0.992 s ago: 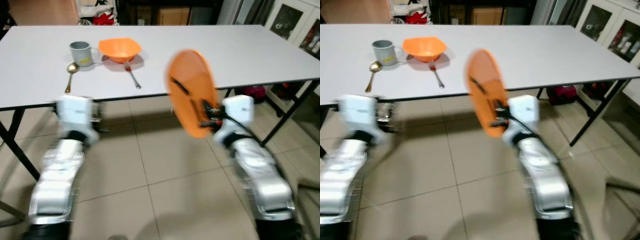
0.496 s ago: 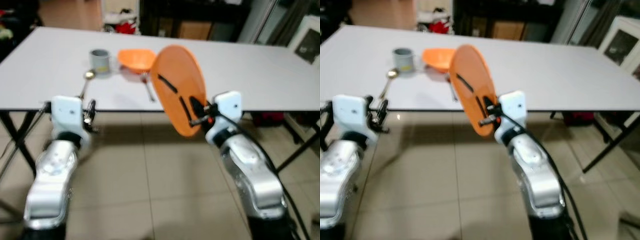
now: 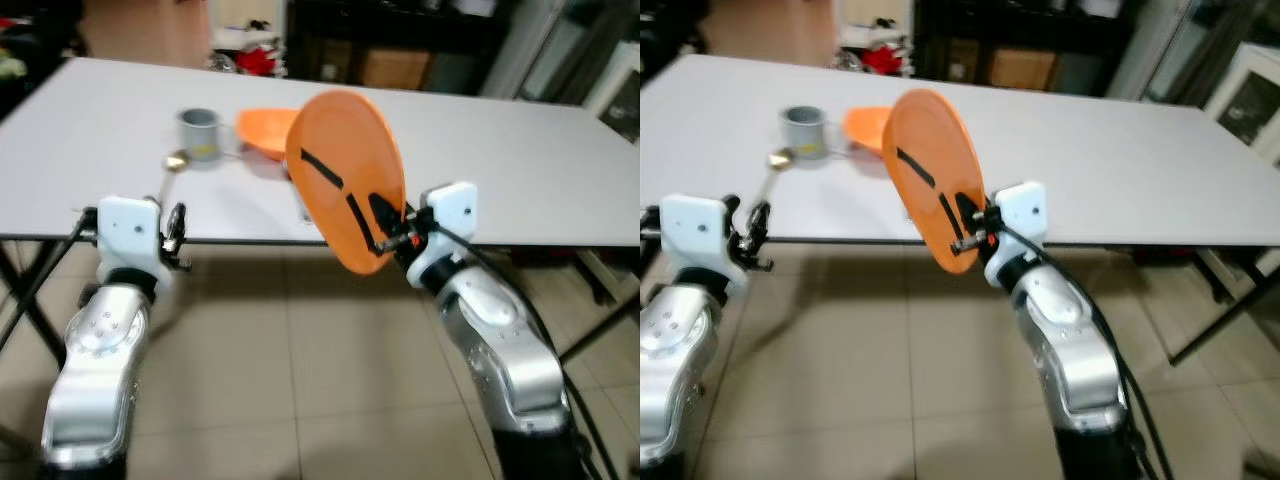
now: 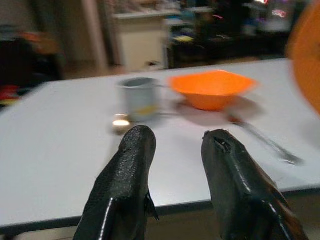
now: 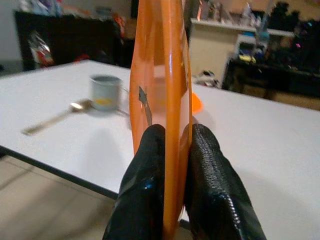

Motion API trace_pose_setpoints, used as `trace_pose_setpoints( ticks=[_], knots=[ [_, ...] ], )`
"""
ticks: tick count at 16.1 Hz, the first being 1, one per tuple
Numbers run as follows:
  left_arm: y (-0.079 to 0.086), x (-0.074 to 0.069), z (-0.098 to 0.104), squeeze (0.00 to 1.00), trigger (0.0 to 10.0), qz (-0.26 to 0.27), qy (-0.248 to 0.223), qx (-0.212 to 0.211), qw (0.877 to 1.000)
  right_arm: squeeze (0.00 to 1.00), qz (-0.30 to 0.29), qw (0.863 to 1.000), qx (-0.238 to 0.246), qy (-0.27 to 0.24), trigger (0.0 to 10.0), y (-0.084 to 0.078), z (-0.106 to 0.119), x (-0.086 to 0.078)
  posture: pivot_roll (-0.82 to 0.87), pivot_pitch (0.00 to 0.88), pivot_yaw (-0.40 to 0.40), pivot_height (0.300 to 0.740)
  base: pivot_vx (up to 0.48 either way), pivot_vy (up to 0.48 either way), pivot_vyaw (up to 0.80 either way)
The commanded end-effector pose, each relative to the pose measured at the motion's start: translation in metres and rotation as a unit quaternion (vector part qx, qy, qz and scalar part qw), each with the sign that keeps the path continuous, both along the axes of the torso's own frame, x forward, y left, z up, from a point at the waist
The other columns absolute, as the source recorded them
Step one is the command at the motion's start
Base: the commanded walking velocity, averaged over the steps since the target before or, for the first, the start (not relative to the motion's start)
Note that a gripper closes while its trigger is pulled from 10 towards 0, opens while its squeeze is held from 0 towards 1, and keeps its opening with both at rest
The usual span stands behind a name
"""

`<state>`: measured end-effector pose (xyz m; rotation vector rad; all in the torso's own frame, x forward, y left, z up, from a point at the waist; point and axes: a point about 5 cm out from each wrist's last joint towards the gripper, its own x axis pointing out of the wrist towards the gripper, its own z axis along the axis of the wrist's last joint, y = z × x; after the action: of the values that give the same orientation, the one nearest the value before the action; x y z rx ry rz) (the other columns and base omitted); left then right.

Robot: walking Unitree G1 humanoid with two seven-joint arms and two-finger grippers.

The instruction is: Setting the table

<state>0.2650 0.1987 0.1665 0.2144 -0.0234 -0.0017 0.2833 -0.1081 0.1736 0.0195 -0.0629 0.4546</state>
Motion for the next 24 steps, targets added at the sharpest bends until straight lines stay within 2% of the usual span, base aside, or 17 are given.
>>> trace_pose_setpoints(
  ticks=[1,3,13,18,20,22,24],
  knots=[
    [0.0,-0.001,0.004,0.0,10.0,-0.001,-0.006,0.008,1.0,0.0,-0.001,1.0,-0.002,-0.025,10.0,-0.002,0.009,0.003,0.21,0.0,-0.107,0.74,0.352,0.0,0.8],
    [0.002,-0.002,0.004,0.0,10.0,0.001,-0.007,0.012,1.0,0.0,0.012,0.999,-0.006,-0.032,10.0,0.003,0.01,0.002,0.21,0.0,-0.11,0.74,0.351,0.0,0.75],
    [0.001,-0.002,0.004,0.0,10.0,-0.008,-0.005,0.018,1.0,0.0,0.027,0.999,0.032,-0.008,10.0,0.005,0.004,-0.003,0.2,0.0,-0.096,0.74,0.351,0.0,0.0],
    [-0.002,-0.002,0.004,0.0,10.0,-0.019,-0.001,0.025,1.0,0.0,0.055,0.998,0.025,-0.006,10.0,0.009,0.005,-0.005,0.19,0.0,-0.101,0.74,0.34,0.0,0.0],
    [-0.004,-0.003,0.003,0.0,10.0,-0.034,0.004,0.018,0.999,0.0,0.06,0.997,0.047,0.006,10.0,0.009,0.005,-0.005,0.18,0.0,-0.089,0.74,0.0,0.0,0.0],
    [-0.004,-0.002,0.003,0.0,10.0,-0.048,0.012,0.028,0.998,0.0,0.063,0.996,0.057,0.024,10.0,0.008,0.004,-0.005,0.18,0.0,-0.077,0.74,0.0,0.0,0.0],
    [-0.002,-0.001,0.004,0.0,10.0,-0.066,0.022,0.041,0.997,0.0,0.059,0.994,0.088,0.041,10.0,0.008,0.003,-0.004,0.18,0.0,-0.073,0.74,0.0,0.0,0.0]
  ],
)
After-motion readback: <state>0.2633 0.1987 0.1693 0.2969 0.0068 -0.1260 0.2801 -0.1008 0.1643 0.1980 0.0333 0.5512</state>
